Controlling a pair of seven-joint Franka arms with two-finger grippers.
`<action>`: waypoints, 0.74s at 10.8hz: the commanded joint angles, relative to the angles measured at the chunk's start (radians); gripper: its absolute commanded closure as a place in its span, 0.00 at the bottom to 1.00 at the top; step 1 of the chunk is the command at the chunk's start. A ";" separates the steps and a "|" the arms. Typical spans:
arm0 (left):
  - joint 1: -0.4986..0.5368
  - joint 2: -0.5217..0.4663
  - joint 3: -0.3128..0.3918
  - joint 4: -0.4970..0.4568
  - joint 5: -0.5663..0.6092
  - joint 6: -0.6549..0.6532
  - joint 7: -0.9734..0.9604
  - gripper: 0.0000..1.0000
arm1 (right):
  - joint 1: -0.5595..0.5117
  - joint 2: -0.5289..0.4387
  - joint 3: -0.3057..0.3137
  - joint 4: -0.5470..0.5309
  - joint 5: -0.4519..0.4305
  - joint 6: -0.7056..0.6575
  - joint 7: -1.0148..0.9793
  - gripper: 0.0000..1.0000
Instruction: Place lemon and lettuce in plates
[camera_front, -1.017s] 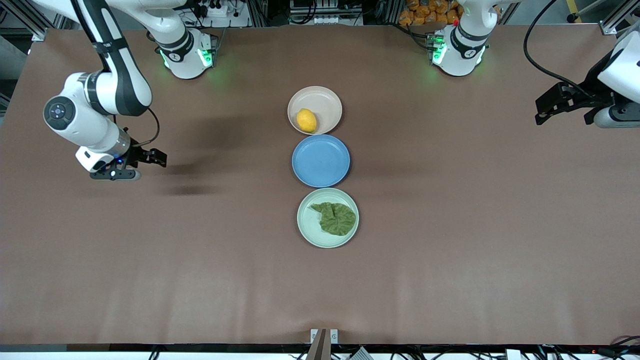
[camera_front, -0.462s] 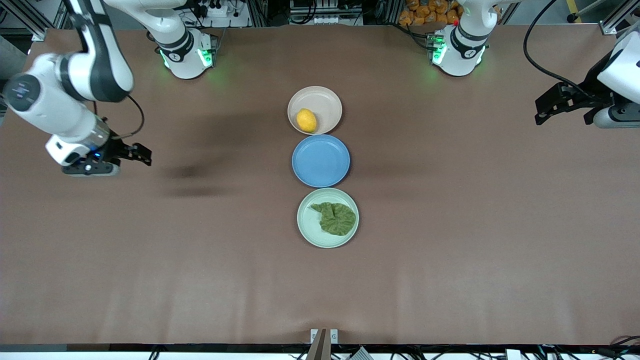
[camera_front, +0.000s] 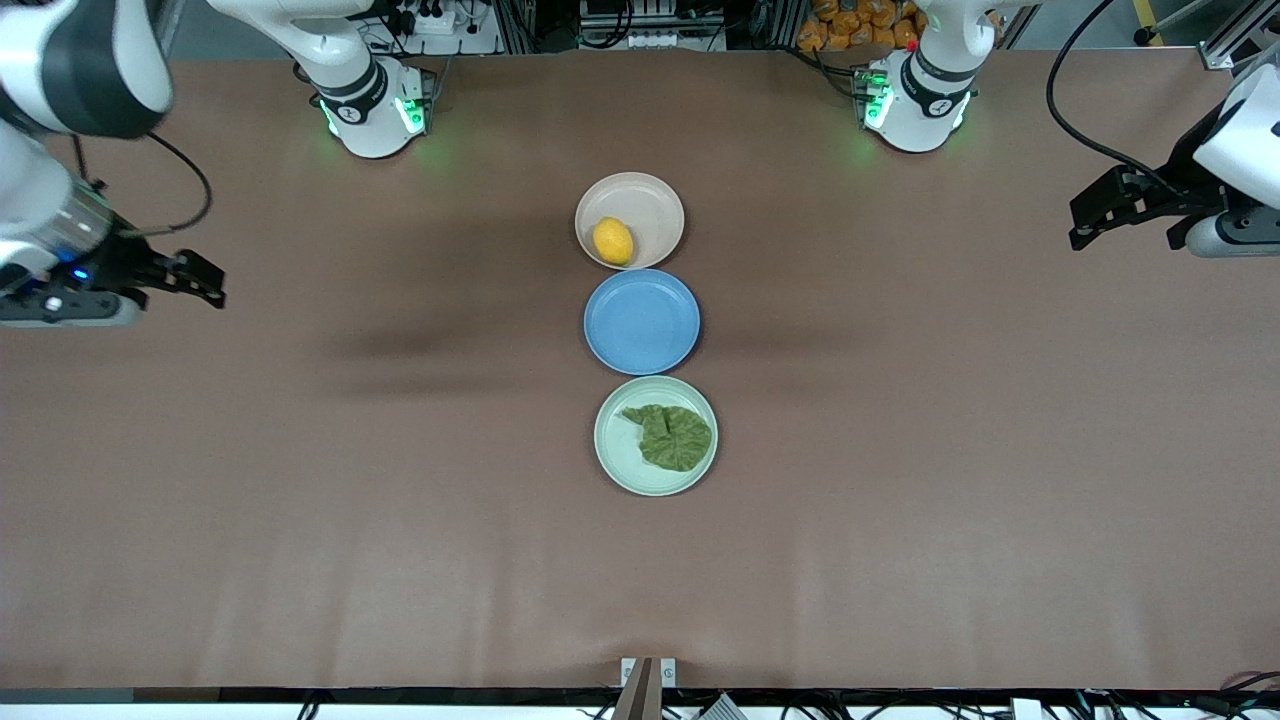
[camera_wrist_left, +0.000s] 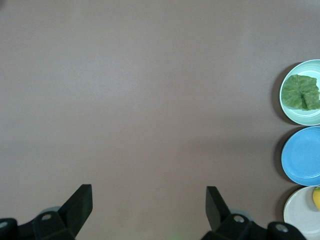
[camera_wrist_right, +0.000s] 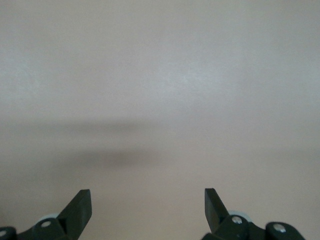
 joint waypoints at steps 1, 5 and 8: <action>0.014 -0.013 -0.005 -0.013 -0.018 -0.002 0.019 0.00 | -0.012 0.020 0.011 0.165 -0.012 -0.180 0.003 0.00; 0.014 -0.011 -0.005 -0.012 -0.010 -0.003 0.020 0.00 | -0.012 0.023 0.013 0.310 -0.007 -0.303 0.006 0.00; 0.014 -0.008 -0.003 -0.010 -0.007 -0.003 0.022 0.00 | -0.010 0.021 0.014 0.373 0.026 -0.352 0.004 0.00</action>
